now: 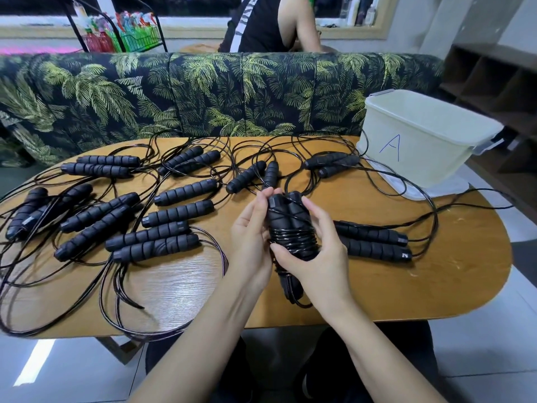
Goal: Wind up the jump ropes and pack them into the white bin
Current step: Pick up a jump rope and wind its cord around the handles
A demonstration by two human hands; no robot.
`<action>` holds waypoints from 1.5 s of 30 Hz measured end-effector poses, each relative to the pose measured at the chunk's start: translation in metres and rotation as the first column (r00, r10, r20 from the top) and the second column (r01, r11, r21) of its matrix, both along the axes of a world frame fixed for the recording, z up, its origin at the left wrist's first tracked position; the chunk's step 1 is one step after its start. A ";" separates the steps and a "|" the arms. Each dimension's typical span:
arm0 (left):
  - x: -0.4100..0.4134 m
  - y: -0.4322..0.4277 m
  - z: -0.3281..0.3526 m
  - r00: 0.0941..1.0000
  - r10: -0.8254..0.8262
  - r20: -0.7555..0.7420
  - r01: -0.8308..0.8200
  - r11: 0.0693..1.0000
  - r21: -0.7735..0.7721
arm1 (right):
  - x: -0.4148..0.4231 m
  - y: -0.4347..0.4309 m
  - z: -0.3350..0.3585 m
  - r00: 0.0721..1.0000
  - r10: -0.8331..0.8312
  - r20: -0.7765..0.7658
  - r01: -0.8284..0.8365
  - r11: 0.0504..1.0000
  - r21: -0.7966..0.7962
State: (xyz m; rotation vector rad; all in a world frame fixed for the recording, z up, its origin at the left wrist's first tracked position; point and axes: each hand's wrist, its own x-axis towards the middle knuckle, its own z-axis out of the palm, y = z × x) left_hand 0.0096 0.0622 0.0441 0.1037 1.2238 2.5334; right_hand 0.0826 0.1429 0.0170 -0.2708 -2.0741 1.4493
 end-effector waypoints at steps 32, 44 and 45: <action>-0.033 0.039 0.000 0.951 -0.273 0.147 0.302 0.925 -0.230 | -0.013 0.061 0.007 0.977 -0.033 0.210 0.015 0.996 0.088; -0.059 0.074 0.019 0.986 -0.167 -0.012 0.146 0.897 -0.418 | -0.027 0.075 0.020 0.902 -0.059 0.427 -0.154 0.881 0.447; -0.061 0.078 0.022 0.982 -0.187 0.008 0.174 0.896 -0.408 | -0.030 0.079 0.021 0.897 -0.125 0.425 -0.140 0.830 0.540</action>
